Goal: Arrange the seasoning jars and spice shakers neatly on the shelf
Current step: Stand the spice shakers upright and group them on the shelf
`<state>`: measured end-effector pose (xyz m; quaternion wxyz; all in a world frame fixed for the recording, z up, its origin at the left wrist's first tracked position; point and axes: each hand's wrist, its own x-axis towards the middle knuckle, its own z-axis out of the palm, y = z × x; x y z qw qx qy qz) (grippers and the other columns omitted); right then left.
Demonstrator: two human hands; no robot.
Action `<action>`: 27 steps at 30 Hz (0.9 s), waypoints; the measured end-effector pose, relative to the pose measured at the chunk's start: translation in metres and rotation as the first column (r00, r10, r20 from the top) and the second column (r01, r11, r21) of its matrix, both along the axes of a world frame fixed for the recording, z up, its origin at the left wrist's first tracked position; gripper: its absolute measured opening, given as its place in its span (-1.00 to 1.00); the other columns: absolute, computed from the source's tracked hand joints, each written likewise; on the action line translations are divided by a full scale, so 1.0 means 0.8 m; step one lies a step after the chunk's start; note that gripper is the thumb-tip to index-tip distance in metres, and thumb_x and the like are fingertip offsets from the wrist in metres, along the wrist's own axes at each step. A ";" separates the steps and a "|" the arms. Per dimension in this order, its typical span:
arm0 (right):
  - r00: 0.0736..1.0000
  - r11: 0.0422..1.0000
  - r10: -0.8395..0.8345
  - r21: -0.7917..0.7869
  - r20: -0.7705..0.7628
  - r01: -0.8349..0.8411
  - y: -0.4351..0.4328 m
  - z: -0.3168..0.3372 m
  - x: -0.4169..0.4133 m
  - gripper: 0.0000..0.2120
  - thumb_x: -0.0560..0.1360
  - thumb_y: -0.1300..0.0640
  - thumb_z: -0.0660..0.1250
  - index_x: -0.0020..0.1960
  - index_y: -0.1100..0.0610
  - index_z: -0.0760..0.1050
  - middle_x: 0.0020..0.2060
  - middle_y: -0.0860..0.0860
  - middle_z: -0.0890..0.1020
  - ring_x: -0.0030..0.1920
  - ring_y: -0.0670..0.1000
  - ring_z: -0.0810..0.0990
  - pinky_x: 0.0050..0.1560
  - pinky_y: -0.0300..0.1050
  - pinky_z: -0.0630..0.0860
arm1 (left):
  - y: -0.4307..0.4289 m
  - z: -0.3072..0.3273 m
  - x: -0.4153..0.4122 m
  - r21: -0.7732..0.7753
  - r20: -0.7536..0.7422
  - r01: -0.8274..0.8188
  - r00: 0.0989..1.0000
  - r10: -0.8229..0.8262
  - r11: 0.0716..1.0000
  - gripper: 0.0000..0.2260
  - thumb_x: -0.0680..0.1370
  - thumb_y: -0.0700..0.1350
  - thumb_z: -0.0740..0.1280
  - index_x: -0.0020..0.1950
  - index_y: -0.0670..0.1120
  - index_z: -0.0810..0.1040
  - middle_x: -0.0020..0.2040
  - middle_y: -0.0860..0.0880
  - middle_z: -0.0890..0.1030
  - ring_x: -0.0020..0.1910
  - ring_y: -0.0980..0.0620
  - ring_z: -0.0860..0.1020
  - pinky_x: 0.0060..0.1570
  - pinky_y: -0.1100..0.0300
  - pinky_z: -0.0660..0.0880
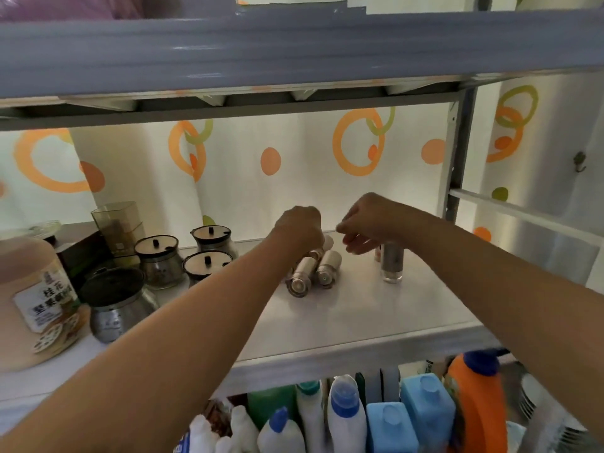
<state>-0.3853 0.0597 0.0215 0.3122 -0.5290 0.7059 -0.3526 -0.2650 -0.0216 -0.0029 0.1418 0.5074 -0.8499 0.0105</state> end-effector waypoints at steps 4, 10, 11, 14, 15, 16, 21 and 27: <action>0.965 0.979 0.010 0.198 -0.262 0.043 -0.058 -0.010 0.020 -0.77 0.58 0.33 0.16 0.06 0.49 0.50 -0.02 0.36 0.65 -0.04 0.29 0.70 0.05 0.15 0.64 | -0.003 -0.030 -0.011 0.046 0.006 -0.014 1.000 0.014 0.999 -0.82 0.49 -0.04 0.31 0.00 -0.12 0.51 -0.06 -0.09 0.58 -0.13 -0.09 0.52 -0.20 0.15 0.41; 0.948 0.919 0.043 0.385 -0.315 0.086 -0.093 -0.016 0.010 -0.62 0.62 0.23 0.21 0.37 0.41 0.32 0.19 0.34 0.57 0.12 0.26 0.65 0.22 0.08 0.56 | 0.002 -0.034 -0.028 0.112 0.015 -0.052 0.999 0.050 0.992 -0.72 0.42 0.01 0.37 0.11 0.00 0.54 -0.12 0.01 0.54 -0.11 -0.03 0.54 -0.17 0.19 0.44; 0.953 0.914 0.038 0.397 -0.302 0.089 -0.097 -0.018 0.009 -0.59 0.62 0.23 0.21 0.40 0.39 0.29 0.21 0.33 0.56 0.15 0.25 0.64 0.24 0.07 0.55 | 0.001 -0.035 -0.029 0.111 0.025 -0.062 0.998 0.060 0.992 -0.72 0.42 0.02 0.37 0.11 0.00 0.54 -0.12 0.02 0.55 -0.11 -0.02 0.54 -0.17 0.18 0.44; 0.951 0.903 0.034 0.417 -0.307 0.102 -0.108 -0.028 0.006 -0.53 0.62 0.22 0.21 0.48 0.34 0.24 0.20 0.30 0.56 0.13 0.23 0.65 0.22 0.05 0.56 | -0.002 -0.040 -0.032 0.118 0.027 -0.068 0.997 0.065 0.991 -0.74 0.40 0.01 0.36 0.07 0.00 0.56 -0.09 0.00 0.58 -0.10 -0.01 0.55 -0.18 0.18 0.44; 0.951 0.901 0.036 0.422 -0.306 0.102 -0.111 -0.031 0.006 -0.54 0.62 0.22 0.20 0.47 0.32 0.25 0.17 0.29 0.57 0.12 0.22 0.66 0.22 0.05 0.56 | -0.003 -0.043 -0.033 0.116 0.028 -0.067 0.998 0.064 0.991 -0.73 0.40 0.03 0.36 0.07 0.00 0.56 -0.06 -0.01 0.59 -0.10 -0.01 0.55 -0.20 0.18 0.43; 0.951 0.899 0.043 0.428 -0.305 0.097 -0.113 -0.033 0.005 -0.57 0.62 0.23 0.19 0.46 0.32 0.27 0.15 0.27 0.58 0.12 0.21 0.66 0.22 0.04 0.56 | -0.004 -0.046 -0.033 0.109 0.032 -0.066 0.997 0.063 0.992 -0.73 0.41 0.05 0.36 0.07 0.00 0.55 -0.04 -0.01 0.59 -0.11 0.00 0.54 -0.21 0.18 0.42; 0.960 0.866 0.057 0.492 -0.273 0.088 -0.122 -0.046 -0.003 -0.67 0.63 0.23 0.17 0.33 0.38 0.40 0.18 0.29 0.59 0.22 0.17 0.62 0.29 -0.01 0.51 | -0.001 -0.059 -0.036 0.061 0.050 -0.046 0.998 0.043 0.997 -0.74 0.46 0.15 0.31 0.07 0.06 0.50 -0.16 0.03 0.39 -0.12 0.02 0.41 -0.19 0.15 0.39; 0.957 0.889 0.123 0.458 -0.264 0.012 -0.121 -0.024 -0.019 -0.70 0.54 0.18 0.34 0.22 0.29 0.54 -0.02 0.19 0.65 -0.05 0.12 0.65 0.12 -0.07 0.60 | -0.010 -0.057 -0.033 0.209 -0.261 -0.056 0.959 0.111 0.976 -0.58 0.38 0.25 0.36 0.02 -0.05 0.49 -0.11 0.00 0.60 -0.17 -0.02 0.58 -0.28 0.17 0.42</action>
